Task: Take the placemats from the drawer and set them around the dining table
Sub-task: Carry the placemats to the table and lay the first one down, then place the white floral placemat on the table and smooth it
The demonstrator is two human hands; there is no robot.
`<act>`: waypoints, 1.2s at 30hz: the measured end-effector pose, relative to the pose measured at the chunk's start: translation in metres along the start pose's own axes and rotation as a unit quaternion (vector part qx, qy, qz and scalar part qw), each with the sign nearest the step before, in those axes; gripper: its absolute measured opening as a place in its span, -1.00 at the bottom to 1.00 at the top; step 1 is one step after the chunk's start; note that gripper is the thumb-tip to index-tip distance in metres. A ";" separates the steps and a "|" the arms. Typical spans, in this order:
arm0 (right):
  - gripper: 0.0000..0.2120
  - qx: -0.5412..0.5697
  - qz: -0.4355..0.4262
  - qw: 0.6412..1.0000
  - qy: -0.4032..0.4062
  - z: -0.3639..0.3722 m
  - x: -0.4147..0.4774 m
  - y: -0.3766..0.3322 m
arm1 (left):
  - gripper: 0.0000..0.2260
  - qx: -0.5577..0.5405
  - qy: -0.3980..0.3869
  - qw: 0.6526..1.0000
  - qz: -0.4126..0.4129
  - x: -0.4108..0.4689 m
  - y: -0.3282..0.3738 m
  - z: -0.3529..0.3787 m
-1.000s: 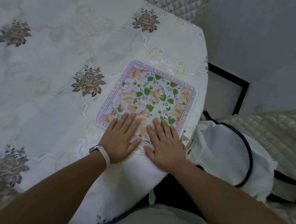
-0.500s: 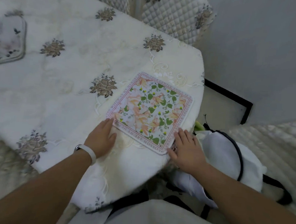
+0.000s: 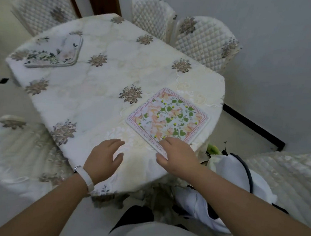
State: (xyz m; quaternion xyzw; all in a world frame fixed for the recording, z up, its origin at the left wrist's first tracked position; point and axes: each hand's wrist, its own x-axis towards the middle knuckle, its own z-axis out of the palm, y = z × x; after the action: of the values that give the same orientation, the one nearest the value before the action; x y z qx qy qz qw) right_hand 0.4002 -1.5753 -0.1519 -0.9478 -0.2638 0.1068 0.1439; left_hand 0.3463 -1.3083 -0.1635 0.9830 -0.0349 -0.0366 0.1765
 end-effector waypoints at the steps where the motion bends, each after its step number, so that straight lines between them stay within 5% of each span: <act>1: -0.54 -0.004 -0.020 1.000 -0.009 -0.001 0.002 -0.008 | -0.52 0.008 0.014 1.000 -0.010 -0.009 -0.002 -0.005; 18: -0.56 -0.046 -0.258 0.964 -0.052 0.014 0.048 -0.241 | -0.58 0.030 0.154 0.955 -0.252 -0.215 -0.129 -0.082; 36: -0.53 -0.072 -0.283 0.953 -0.081 0.119 0.078 -0.556 | -0.44 -0.001 0.153 0.936 -0.316 -0.409 -0.372 -0.146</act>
State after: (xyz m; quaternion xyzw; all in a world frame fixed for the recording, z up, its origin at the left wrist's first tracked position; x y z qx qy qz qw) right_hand 0.1713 -1.0521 -0.0905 -0.8305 -0.5386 0.1187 0.0776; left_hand -0.0280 -0.8770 -0.1329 0.9368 0.3052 0.0608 0.1601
